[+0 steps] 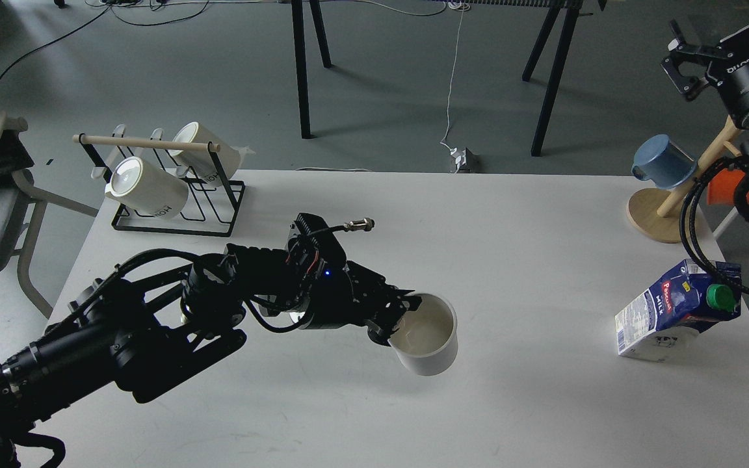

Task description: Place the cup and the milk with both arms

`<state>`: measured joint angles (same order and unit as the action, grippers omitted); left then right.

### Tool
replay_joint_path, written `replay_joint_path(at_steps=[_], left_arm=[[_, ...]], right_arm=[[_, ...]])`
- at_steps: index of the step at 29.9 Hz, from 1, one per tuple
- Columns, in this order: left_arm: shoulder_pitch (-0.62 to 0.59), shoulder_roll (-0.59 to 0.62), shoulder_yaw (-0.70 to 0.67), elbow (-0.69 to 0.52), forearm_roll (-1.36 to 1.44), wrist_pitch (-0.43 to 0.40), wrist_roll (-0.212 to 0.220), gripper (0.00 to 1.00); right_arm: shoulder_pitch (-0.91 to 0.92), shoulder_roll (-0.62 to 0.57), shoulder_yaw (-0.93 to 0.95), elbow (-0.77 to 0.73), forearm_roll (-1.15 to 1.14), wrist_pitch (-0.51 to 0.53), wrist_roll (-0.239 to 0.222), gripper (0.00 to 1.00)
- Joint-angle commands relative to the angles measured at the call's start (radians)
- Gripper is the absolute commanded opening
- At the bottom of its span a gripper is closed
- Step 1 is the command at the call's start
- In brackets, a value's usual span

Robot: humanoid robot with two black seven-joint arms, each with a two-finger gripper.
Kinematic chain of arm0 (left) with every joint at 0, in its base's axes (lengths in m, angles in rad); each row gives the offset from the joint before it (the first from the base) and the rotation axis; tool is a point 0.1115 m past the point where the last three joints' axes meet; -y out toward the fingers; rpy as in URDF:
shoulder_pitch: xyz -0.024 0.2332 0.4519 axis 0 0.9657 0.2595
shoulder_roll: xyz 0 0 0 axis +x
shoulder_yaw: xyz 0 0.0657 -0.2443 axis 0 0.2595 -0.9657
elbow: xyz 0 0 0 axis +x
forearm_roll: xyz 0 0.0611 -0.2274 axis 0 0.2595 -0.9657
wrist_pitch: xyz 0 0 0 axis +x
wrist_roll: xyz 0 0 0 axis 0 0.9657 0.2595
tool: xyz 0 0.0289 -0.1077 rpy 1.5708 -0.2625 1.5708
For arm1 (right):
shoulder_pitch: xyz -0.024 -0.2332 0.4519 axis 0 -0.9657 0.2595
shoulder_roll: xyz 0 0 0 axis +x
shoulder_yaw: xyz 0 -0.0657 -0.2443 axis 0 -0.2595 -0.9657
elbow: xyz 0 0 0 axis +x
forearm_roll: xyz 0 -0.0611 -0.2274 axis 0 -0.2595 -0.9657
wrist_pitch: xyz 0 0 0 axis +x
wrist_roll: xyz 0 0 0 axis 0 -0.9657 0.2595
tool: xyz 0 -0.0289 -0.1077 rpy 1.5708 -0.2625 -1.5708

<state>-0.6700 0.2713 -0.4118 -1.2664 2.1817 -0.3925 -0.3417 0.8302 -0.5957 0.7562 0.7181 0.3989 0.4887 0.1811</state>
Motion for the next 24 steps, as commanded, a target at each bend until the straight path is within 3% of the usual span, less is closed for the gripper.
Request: replay_joint_path(at_steps=[1, 10, 16, 18, 21, 24], left_arm=[[0.006, -0.026, 0.014, 0.038, 0.0, 0.001, 0.003, 0.08], [0.038, -0.07, 0.008, 0.107, 0.0, 0.001, 0.079, 0.14], [0.04, -0.078, 0.014, 0.11, 0.0, 0.001, 0.079, 0.2], [0.04, -0.08, 0.013, 0.11, 0.0, 0.001, 0.079, 0.31], [0.038, -0.078, 0.011, 0.104, 0.0, 0.006, 0.075, 0.59], [0.038, -0.072, 0.001, 0.087, 0.0, 0.014, 0.069, 0.7]], right_arm=[[0.0, -0.001, 0.0, 0.0, 0.0, 0.0, 0.0, 0.99], [0.001, 0.001, 0.0, 0.001, 0.0, 0.0, 0.0, 0.99], [0.001, -0.001, 0.0, 0.001, 0.0, 0.0, 0.0, 0.99], [0.001, -0.001, 0.0, 0.001, 0.0, 0.0, 0.0, 0.99], [0.001, -0.001, 0.0, 0.001, 0.0, 0.0, 0.0, 0.99], [0.001, -0.001, -0.001, 0.001, 0.0, 0.0, 0.0, 0.99]])
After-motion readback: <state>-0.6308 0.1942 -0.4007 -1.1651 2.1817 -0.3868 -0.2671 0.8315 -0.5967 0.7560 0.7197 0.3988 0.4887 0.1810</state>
